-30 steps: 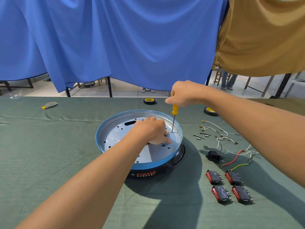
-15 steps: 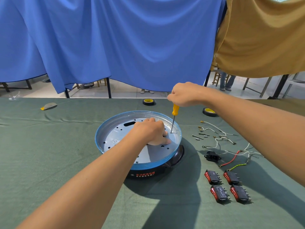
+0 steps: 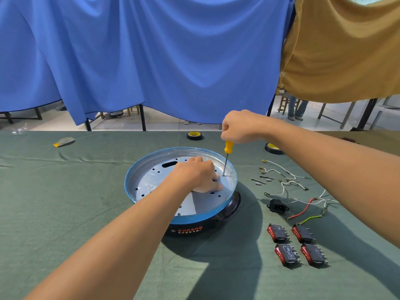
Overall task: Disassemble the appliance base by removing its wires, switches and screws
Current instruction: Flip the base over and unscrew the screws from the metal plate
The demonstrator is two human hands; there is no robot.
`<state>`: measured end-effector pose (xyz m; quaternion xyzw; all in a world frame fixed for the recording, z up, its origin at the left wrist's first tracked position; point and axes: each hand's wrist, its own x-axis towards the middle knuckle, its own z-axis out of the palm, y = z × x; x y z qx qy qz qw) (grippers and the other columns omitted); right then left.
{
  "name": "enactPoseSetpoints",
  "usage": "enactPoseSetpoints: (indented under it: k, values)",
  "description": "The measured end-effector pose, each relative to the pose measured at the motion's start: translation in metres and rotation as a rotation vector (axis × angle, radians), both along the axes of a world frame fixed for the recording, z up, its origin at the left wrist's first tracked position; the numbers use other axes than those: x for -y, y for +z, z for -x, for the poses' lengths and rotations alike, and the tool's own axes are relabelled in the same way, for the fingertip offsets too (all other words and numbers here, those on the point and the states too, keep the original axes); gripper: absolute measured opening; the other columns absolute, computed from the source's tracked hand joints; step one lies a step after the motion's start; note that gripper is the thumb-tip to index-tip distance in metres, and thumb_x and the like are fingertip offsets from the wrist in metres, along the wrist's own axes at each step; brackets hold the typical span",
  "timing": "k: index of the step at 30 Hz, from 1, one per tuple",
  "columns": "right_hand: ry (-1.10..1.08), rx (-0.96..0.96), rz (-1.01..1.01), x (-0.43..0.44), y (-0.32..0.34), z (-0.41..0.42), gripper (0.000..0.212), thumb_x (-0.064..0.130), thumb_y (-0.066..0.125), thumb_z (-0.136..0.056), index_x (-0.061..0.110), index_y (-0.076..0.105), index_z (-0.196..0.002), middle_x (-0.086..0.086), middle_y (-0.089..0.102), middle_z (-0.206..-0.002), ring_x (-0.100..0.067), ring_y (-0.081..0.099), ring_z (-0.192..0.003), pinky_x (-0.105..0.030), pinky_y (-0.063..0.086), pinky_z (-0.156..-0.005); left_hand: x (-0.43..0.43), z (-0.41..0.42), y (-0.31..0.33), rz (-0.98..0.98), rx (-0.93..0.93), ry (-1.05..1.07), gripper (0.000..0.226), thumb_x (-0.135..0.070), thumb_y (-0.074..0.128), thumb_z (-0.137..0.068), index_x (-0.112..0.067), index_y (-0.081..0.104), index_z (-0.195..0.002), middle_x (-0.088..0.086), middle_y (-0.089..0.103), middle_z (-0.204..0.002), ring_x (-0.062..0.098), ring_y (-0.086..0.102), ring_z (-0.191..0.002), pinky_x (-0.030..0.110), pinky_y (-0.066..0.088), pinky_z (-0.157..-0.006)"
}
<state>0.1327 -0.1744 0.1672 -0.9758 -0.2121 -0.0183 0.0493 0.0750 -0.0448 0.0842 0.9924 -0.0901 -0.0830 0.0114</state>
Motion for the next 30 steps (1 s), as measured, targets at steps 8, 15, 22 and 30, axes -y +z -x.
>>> enactPoseSetpoints:
  k: [8, 15, 22, 30]
  values:
    - [-0.001, 0.002, -0.016, -0.0009, -0.0014, -0.0004, 0.037, 0.035, 0.048, -0.097, 0.007, 0.056, -0.075, -0.009, 0.053, -0.067, -0.028, 0.052, -0.063, -0.028, 0.042, -0.049, 0.0004, 0.0009, -0.0001, 0.010, 0.011, 0.012, 0.056, -0.055, 0.049, -0.093, -0.021, 0.053, -0.137, 0.007, 0.054, -0.126, 0.027, 0.046, -0.111, 0.041, 0.047, -0.091]
    - [-0.006, -0.003, -0.042, 0.0010, -0.0010, -0.0015, 0.048, 0.048, 0.045, -0.098, 0.011, 0.049, -0.068, -0.005, 0.049, -0.064, -0.020, 0.048, -0.057, -0.027, 0.041, -0.048, 0.0005, 0.0023, 0.0012, 0.018, 0.009, 0.021, 0.055, -0.056, 0.049, -0.092, -0.021, 0.055, -0.135, 0.007, 0.053, -0.123, 0.027, 0.045, -0.111, 0.041, 0.046, -0.090]
    - [-0.022, -0.016, -0.033, 0.0016, 0.0008, -0.0001, 0.024, 0.030, 0.050, -0.091, 0.012, 0.056, -0.077, -0.005, 0.052, -0.067, -0.020, 0.048, -0.057, -0.025, 0.040, -0.050, 0.0012, 0.0026, 0.0015, 0.022, 0.006, 0.035, 0.056, -0.056, 0.049, -0.092, -0.022, 0.053, -0.137, 0.007, 0.052, -0.127, 0.028, 0.045, -0.114, 0.044, 0.045, -0.093]
    - [-0.015, 0.022, -0.012, 0.0012, -0.0019, -0.0047, 0.021, 0.029, 0.054, -0.087, 0.010, 0.060, -0.082, -0.009, 0.058, -0.076, -0.025, 0.052, -0.065, -0.027, 0.040, -0.053, 0.0000, 0.0027, 0.0011, 0.033, 0.016, 0.031, 0.055, -0.056, 0.050, -0.092, -0.021, 0.056, -0.135, 0.006, 0.053, -0.125, 0.028, 0.045, -0.113, 0.043, 0.046, -0.091]
